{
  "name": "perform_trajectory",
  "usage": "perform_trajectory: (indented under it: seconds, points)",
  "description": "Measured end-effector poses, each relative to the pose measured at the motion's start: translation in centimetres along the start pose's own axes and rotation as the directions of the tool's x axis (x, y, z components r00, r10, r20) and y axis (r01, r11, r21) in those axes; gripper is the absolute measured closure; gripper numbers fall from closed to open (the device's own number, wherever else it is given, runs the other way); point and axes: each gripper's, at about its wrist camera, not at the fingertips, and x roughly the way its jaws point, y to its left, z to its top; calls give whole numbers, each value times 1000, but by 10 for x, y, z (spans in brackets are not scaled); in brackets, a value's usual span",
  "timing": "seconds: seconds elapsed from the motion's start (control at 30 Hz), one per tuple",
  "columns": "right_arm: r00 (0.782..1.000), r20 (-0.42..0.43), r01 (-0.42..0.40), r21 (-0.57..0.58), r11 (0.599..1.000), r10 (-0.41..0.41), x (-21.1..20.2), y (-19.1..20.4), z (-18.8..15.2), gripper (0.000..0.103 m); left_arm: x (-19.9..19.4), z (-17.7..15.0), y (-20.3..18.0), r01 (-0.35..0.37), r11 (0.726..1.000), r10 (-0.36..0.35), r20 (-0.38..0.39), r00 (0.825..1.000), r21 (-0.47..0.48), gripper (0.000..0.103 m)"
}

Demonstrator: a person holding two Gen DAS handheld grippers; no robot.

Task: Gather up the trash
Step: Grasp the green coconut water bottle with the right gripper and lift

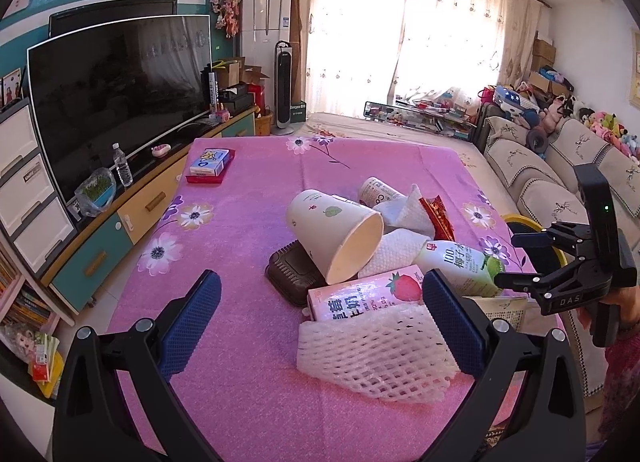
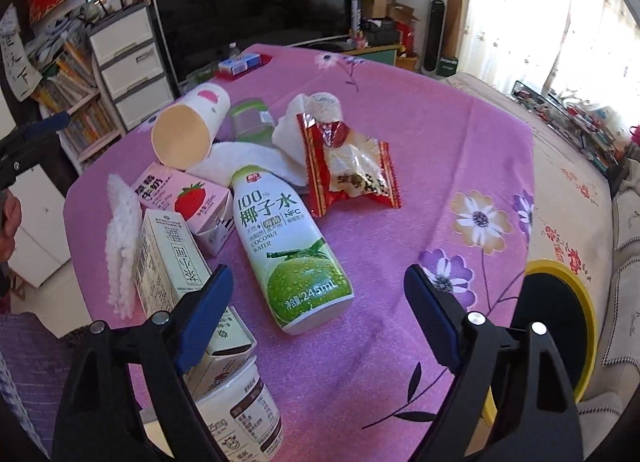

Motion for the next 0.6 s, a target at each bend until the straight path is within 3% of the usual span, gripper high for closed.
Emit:
perform_trajectory:
  seconds: [0.33,0.6]
  points:
    - [980,-135,-157,-66,985,147,45,-4,23,35,26,1,2,-11,1000,10,-43,999,-27,4]
    - [971,-131,-208,-58,976,199,43,-7,29,53,34,-2,5,-7,999,5,-54,999,-35,4]
